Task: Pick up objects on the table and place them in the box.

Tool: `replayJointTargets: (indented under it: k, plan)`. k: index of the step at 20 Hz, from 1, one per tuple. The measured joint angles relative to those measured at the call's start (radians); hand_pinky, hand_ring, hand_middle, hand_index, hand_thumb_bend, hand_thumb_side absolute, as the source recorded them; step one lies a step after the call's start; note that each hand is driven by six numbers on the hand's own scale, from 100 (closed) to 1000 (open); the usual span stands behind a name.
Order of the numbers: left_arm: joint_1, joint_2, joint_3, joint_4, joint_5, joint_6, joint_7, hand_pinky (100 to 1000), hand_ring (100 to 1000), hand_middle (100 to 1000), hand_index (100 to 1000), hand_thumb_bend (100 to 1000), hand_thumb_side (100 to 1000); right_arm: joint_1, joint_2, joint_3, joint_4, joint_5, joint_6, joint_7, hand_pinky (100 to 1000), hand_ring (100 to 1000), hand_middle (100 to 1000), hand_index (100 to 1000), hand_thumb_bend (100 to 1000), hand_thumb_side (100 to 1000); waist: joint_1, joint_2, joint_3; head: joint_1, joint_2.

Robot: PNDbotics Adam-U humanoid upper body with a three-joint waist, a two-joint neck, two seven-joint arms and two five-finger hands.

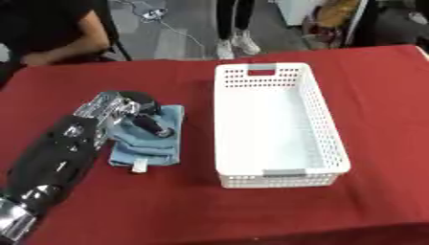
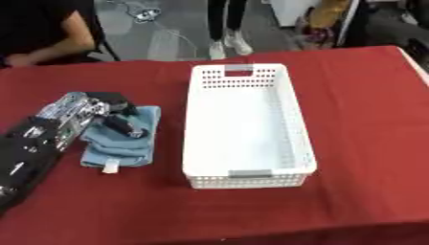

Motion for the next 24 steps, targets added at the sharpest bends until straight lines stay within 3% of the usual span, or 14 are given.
replayJointTargets:
  k: [2, 3, 4, 5, 6, 7, 8, 9, 10, 11, 12, 19, 20, 24]
  plan:
    - [0.001, -0.005, 0.0, 0.009, 0.002, 0.004, 0.036, 422, 410, 593, 727, 422, 600, 0.0, 0.0, 0.0, 0.0, 0.0, 0.0, 0.0, 816, 944, 888, 1000, 100, 913, -0.001, 0.0, 0.0, 0.0, 0.0]
    - [-0.001, -0.008, 0.0, 0.014, 0.002, 0.004, 0.046, 393, 399, 587, 722, 411, 584, 0.0, 0.0, 0.0, 0.0, 0.0, 0.0, 0.0, 816, 944, 888, 1000, 100, 913, -0.002, 0.0, 0.0, 0.0, 0.0]
    - [-0.005, -0.009, 0.0, 0.021, 0.002, 0.004, 0.05, 244, 327, 541, 671, 347, 451, 0.0, 0.0, 0.0, 0.0, 0.0, 0.0, 0.0, 816, 944, 888, 1000, 100, 913, -0.002, 0.0, 0.0, 0.0, 0.0]
    - [-0.01, -0.013, 0.0, 0.029, 0.001, 0.005, 0.05, 213, 308, 528, 655, 331, 407, 0.0, 0.0, 0.0, 0.0, 0.0, 0.0, 0.0, 816, 944, 888, 1000, 100, 913, -0.002, 0.0, -0.001, 0.0, 0.0]
    - [-0.016, -0.018, 0.0, 0.037, -0.001, 0.009, 0.047, 100, 240, 484, 592, 300, 262, 0.0, 0.0, 0.0, 0.0, 0.0, 0.0, 0.0, 816, 944, 888, 1000, 100, 913, -0.002, 0.0, -0.001, 0.001, 0.0]
    - [-0.022, -0.022, 0.0, 0.046, -0.004, 0.013, 0.041, 108, 248, 489, 599, 301, 279, -0.001, 0.0, 0.0, 0.0, 0.0, 0.0, -0.001, 816, 944, 888, 1000, 100, 913, -0.002, -0.001, -0.001, 0.001, 0.0]
    - [-0.029, -0.026, 0.0, 0.054, -0.009, 0.017, 0.032, 100, 170, 431, 511, 256, 197, -0.001, 0.0, 0.0, 0.0, 0.0, 0.0, -0.001, 816, 944, 888, 1000, 100, 913, -0.002, -0.001, -0.001, 0.001, 0.0]
    - [-0.035, -0.03, 0.0, 0.062, -0.014, 0.02, 0.022, 100, 170, 431, 511, 256, 197, -0.002, 0.001, 0.0, 0.0, 0.0, 0.001, -0.001, 816, 944, 888, 1000, 100, 913, -0.002, -0.001, -0.002, 0.001, 0.0]
    - [-0.042, -0.034, 0.0, 0.069, -0.02, 0.023, 0.012, 100, 116, 382, 423, 172, 185, -0.003, 0.001, 0.0, 0.0, -0.001, 0.001, -0.002, 816, 944, 888, 1000, 100, 913, -0.002, -0.001, -0.003, 0.001, 0.0]
    - [-0.048, -0.038, 0.0, 0.076, -0.025, 0.027, 0.003, 100, 116, 382, 423, 172, 185, -0.003, 0.001, 0.0, 0.0, -0.001, 0.002, -0.002, 816, 944, 888, 1000, 100, 913, -0.002, -0.001, -0.004, 0.001, 0.0]
    - [-0.053, -0.041, 0.001, 0.084, -0.028, 0.029, -0.006, 100, 100, 358, 359, 100, 186, -0.003, 0.001, 0.0, 0.0, -0.002, 0.002, -0.003, 816, 944, 888, 1000, 100, 913, -0.002, -0.001, -0.005, 0.001, 0.0]
    - [-0.068, -0.048, 0.009, 0.101, -0.028, 0.045, -0.03, 100, 100, 276, 254, 100, 212, -0.004, 0.001, -0.001, -0.001, -0.007, 0.004, -0.005, 816, 944, 888, 1000, 100, 914, -0.001, -0.002, -0.007, 0.001, 0.0]
    - [-0.068, -0.048, 0.011, 0.102, -0.027, 0.046, -0.029, 100, 100, 215, 241, 100, 231, -0.004, 0.001, -0.002, -0.001, -0.007, 0.004, -0.005, 816, 944, 888, 1000, 100, 914, -0.001, -0.002, -0.007, 0.001, 0.0]
    - [-0.067, -0.048, 0.015, 0.102, -0.018, 0.053, -0.003, 100, 100, 131, 207, 100, 246, -0.004, 0.001, -0.006, -0.004, -0.007, 0.004, -0.006, 816, 944, 888, 1000, 100, 915, -0.001, -0.002, -0.007, 0.001, 0.0]
